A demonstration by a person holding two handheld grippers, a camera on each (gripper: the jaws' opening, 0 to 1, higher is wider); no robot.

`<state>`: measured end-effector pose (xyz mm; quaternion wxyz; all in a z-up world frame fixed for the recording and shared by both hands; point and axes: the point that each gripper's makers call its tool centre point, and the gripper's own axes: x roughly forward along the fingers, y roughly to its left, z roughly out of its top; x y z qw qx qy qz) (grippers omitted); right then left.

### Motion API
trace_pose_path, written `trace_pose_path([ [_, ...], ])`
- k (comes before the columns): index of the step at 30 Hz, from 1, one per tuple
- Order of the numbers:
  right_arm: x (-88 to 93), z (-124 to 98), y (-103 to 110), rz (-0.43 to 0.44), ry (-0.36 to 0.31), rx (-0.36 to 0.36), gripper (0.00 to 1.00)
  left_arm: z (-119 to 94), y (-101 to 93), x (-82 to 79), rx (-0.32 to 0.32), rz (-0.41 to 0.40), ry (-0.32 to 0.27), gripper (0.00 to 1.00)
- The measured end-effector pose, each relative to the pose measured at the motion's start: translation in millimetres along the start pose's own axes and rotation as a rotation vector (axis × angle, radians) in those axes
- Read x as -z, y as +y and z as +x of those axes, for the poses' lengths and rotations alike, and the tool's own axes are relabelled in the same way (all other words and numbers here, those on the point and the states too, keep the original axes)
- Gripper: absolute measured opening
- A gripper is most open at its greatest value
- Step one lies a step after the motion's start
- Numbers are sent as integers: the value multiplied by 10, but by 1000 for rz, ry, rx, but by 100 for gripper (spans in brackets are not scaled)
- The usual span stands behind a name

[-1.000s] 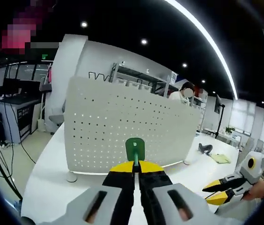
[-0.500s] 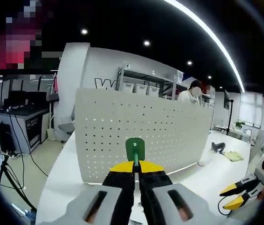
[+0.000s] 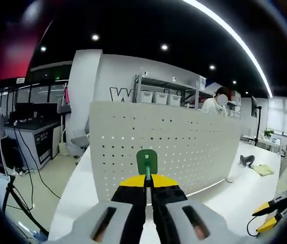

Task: Insert the hook assembly into the mounting plate slot until the hook locks in place.

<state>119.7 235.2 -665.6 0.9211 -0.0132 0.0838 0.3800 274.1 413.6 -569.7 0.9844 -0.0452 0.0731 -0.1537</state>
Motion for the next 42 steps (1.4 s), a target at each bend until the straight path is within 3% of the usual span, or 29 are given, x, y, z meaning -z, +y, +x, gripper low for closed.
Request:
trace_pose_path([
  [19, 37, -73, -75, 22, -4, 23, 30, 258, 209, -188, -46, 44, -19, 2],
  [42, 133, -111, -73, 28, 30, 7, 30, 575, 444, -337, -104, 51, 9, 2],
])
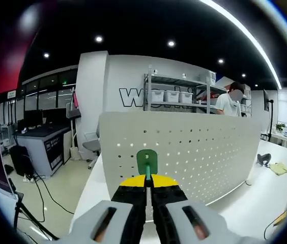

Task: Insert the hook assembly into the mounting plate slot until the hook locks in place.

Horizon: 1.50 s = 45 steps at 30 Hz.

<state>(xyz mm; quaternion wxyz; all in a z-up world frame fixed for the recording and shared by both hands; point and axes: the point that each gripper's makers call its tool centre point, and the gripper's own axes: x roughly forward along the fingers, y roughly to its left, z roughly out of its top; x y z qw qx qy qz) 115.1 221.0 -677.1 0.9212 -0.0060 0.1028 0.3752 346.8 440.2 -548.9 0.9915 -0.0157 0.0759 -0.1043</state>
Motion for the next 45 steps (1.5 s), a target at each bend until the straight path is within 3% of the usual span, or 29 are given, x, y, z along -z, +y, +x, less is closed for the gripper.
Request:
trace_pose_path([
  [17, -18, -89, -91, 41, -30, 52, 30, 278, 147, -143, -33, 31, 8, 2],
  [25, -30, -90, -111, 44, -32, 62, 30, 375, 187, -183, -28, -10, 20, 2],
  [32, -20, -86, -123, 44, -29, 64, 30, 460, 223, -248, -34, 5, 14, 2],
  [45, -22, -119, -208, 54, -25, 98, 29, 611, 300, -221, -39, 21, 33, 2],
])
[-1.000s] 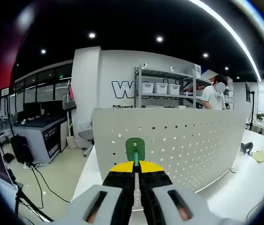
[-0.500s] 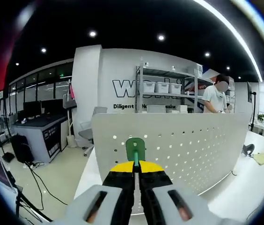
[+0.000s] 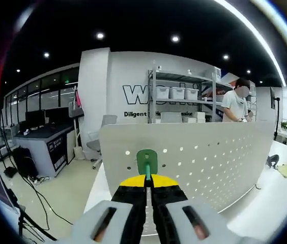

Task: Insert the hook assembly into the mounting plate slot until the hook locks in place.

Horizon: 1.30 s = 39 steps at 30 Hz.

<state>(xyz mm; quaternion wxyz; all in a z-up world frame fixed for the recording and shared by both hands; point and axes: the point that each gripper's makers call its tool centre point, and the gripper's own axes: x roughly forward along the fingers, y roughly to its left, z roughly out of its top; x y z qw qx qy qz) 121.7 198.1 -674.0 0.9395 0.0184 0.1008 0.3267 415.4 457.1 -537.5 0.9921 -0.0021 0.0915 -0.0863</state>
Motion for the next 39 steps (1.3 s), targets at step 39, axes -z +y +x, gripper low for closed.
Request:
trace_pose_path([
  [39, 58, -16, -35, 14, 12, 14, 29, 128, -1, -29, 0, -13, 16, 2],
])
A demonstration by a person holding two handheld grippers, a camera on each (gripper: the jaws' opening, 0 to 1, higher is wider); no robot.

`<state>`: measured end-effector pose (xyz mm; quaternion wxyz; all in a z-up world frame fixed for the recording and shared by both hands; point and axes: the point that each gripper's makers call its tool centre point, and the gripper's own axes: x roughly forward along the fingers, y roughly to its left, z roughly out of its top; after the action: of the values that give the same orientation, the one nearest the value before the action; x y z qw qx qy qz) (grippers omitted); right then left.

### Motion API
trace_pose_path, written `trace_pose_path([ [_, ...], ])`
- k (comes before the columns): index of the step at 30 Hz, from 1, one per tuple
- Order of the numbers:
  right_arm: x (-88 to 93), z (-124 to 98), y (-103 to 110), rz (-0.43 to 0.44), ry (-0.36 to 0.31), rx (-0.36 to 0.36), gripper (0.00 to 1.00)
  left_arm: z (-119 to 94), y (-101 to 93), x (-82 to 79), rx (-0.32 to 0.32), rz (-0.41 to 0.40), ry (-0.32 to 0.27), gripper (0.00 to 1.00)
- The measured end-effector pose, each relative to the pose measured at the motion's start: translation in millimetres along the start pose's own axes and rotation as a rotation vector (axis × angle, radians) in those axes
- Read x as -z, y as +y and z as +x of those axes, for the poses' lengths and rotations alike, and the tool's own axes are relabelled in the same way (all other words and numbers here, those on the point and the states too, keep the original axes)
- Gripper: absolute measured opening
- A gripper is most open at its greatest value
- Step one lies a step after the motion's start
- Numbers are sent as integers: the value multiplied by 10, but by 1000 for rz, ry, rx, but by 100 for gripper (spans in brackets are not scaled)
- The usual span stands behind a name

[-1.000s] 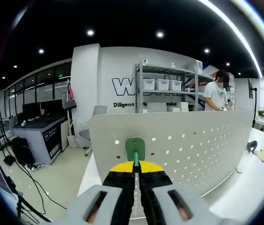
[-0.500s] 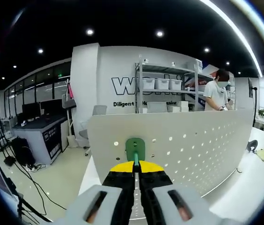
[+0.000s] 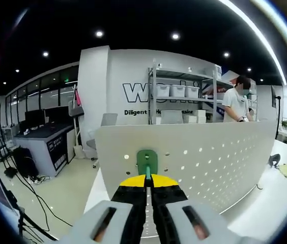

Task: Insert the hook assembly into the mounting plate slot until the hook locks in place.

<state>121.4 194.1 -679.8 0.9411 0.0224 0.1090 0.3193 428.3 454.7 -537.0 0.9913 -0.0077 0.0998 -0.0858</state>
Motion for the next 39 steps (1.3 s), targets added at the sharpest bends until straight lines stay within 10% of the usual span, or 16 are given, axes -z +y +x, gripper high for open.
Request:
trace_pose_path([
  [39, 38, 12, 14, 13, 9, 0, 28, -28, -50, -10, 11, 27, 6, 2],
])
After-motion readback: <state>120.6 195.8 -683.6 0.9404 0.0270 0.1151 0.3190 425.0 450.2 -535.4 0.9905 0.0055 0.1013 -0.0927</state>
